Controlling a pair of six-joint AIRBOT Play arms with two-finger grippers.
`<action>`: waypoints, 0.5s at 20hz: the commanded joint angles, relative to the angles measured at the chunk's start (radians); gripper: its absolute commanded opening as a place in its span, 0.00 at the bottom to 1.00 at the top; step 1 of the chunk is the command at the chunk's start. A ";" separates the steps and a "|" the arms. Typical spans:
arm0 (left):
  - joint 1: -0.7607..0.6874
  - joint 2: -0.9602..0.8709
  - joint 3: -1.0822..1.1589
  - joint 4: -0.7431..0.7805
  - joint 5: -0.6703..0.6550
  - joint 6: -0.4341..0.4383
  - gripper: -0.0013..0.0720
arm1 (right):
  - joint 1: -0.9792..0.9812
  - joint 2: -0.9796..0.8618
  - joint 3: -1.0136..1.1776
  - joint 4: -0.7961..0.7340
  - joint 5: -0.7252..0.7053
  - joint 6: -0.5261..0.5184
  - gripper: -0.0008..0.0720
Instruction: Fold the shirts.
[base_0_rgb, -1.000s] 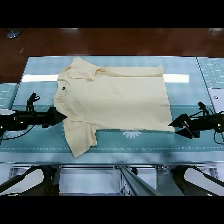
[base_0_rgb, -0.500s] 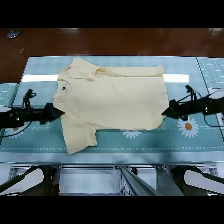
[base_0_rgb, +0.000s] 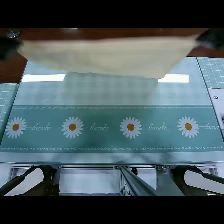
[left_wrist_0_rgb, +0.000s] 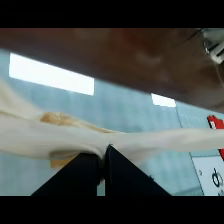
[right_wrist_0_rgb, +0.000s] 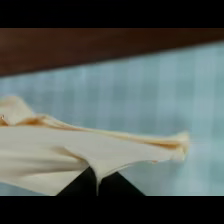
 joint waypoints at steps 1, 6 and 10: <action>0.014 0.025 0.377 0.051 0.010 -0.070 0.05 | 0.001 0.058 0.313 0.001 -0.031 0.056 0.05; 0.051 0.184 0.595 0.324 -0.010 -0.113 0.05 | 0.001 0.346 0.234 -0.084 -0.043 0.005 0.05; 0.061 0.365 0.594 0.581 -0.046 -0.142 0.05 | 0.001 0.518 0.203 -0.186 0.029 0.005 0.05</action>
